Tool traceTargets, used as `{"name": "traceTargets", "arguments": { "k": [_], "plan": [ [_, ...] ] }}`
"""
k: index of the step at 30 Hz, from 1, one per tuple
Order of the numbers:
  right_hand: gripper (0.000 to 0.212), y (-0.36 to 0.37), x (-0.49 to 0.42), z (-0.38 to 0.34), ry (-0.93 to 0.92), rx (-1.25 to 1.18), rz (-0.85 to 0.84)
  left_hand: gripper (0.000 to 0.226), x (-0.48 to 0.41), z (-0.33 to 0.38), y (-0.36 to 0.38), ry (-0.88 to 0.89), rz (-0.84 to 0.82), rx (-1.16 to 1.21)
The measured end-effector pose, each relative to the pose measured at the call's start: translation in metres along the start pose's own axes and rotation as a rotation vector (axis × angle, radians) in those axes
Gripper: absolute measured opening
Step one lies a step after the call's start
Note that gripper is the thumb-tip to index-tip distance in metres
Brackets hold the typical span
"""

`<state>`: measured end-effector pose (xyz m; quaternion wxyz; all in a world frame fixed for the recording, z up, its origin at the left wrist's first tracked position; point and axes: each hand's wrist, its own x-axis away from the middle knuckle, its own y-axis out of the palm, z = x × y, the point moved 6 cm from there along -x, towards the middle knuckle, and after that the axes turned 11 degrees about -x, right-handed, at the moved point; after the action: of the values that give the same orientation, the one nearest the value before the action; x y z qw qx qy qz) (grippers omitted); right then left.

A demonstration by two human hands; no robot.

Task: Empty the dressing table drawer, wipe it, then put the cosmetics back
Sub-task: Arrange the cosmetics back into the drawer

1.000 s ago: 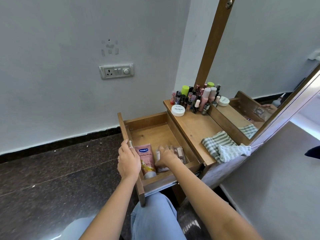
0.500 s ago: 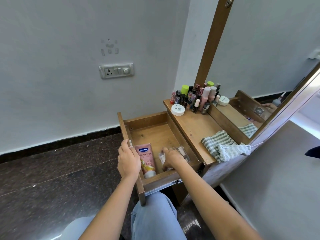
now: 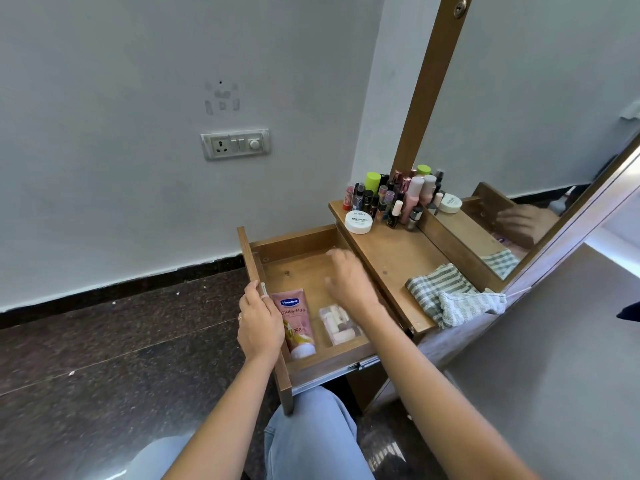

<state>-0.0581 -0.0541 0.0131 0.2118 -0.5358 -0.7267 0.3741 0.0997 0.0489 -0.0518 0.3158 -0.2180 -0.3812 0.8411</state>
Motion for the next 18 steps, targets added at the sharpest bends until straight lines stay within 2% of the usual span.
{"name": "traceTargets", "arguments": {
  "k": [3,13,18],
  "plan": [
    [0.05,-0.039,-0.028,-0.005,-0.058,-0.002,0.16,0.035,0.0,0.0,-0.001,0.003,0.007,-0.001],
    [0.047,-0.04,-0.075,0.036,0.029,0.16,0.021,0.036,-0.001,-0.001,0.0,0.01,0.011,-0.009],
    [0.046,-0.043,-0.071,0.042,0.017,0.209,0.079,0.036,-0.001,-0.001,0.0,0.01,0.014,-0.008]
  ]
}}
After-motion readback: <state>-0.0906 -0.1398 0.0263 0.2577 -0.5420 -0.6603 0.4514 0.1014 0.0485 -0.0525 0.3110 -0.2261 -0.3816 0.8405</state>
